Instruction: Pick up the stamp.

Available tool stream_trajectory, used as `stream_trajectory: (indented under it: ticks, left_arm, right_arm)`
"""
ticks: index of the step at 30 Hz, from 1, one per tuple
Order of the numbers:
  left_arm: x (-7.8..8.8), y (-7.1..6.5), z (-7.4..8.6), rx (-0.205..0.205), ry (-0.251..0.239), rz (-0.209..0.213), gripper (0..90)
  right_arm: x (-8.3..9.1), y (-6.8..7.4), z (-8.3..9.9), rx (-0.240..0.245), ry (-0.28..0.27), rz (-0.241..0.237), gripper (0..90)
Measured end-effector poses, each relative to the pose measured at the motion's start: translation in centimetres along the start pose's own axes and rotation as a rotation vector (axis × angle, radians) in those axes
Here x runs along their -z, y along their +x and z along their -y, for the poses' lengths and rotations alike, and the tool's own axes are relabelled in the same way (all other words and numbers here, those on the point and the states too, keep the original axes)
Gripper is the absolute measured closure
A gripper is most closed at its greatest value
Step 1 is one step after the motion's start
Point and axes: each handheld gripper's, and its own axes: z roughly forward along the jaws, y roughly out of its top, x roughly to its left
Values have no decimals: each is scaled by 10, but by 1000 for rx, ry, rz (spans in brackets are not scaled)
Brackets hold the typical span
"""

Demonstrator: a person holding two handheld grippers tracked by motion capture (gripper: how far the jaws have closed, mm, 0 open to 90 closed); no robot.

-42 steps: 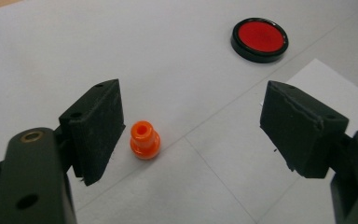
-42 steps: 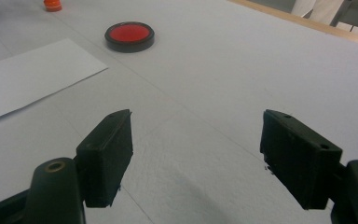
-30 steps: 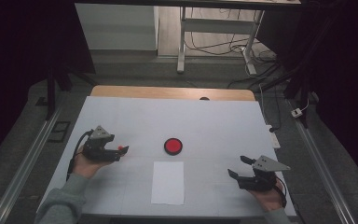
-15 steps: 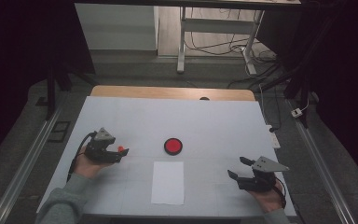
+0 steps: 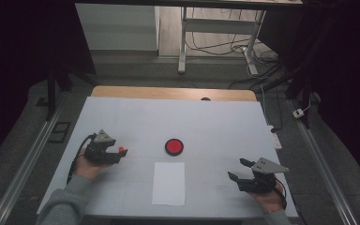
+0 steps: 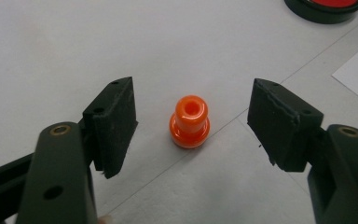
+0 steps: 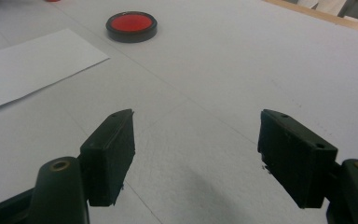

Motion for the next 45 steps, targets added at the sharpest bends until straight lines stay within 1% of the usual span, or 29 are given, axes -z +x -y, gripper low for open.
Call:
stream_trajectory:
  ticks: [4, 7, 8, 10, 12, 15, 16, 18, 20, 21, 27, 28, 29, 30, 36, 39, 45]
  left_arm:
    - [-2, -2, 1, -24, 1, 10, 355]
    - [-4, -4, 1, -45, 5, 1, 373]
    - [-5, -5, 1, -48, 8, -3, 393]
    - [-6, -5, 2, -50, 15, -8, 402]
    - [-8, -4, 3, -49, 19, -10, 431]
    - [-9, -3, 4, -48, 17, -8, 454]
    - [-9, -2, 4, -44, 13, -6, 486]
    - [-8, -2, 4, -44, 7, -4, 516]
    - [-8, -2, 4, -48, 7, -4, 530]
    - [-8, -2, 4, -50, 8, -2, 554]
    - [-11, -4, 4, -66, 18, -2, 599]
    - [-11, -4, 4, -69, 18, -1, 610]
    - [-11, -5, 4, -71, 18, -4, 610]
    - [-11, -5, 4, -72, 19, -8, 631]
    - [-11, -2, 4, -65, 15, -15, 699]
    - [-11, -2, 5, -63, 14, -13, 707]
    - [-10, -2, 4, -65, 15, -12, 720]
  right_arm:
    - [0, 0, 0, 0, 1, 3, 266]
    - [0, 0, 0, 1, 1, 3, 266]
    - [1, 0, 0, 7, 10, 4, 267]
    - [1, 1, 0, 8, 11, 4, 266]
    - [1, 0, 0, 7, 11, 5, 267]
    - [1, 0, 0, 5, 8, 7, 267]
    - [1, 0, 0, 3, 6, 4, 268]
    - [1, 0, 0, 3, 8, 4, 268]
    - [1, 0, 0, 4, 8, 4, 268]
    - [1, 1, 0, 6, 11, 4, 268]
    - [1, 1, 0, 7, 8, 5, 268]
    - [1, 1, 0, 8, 12, 12, 268]
    - [1, 1, 0, 8, 12, 12, 268]
    - [2, 1, 0, 10, 13, 12, 268]
    - [2, 1, 0, 11, 11, 14, 269]
    - [2, 1, 0, 11, 6, 8, 269]
    - [2, 1, 0, 12, 7, 13, 271]
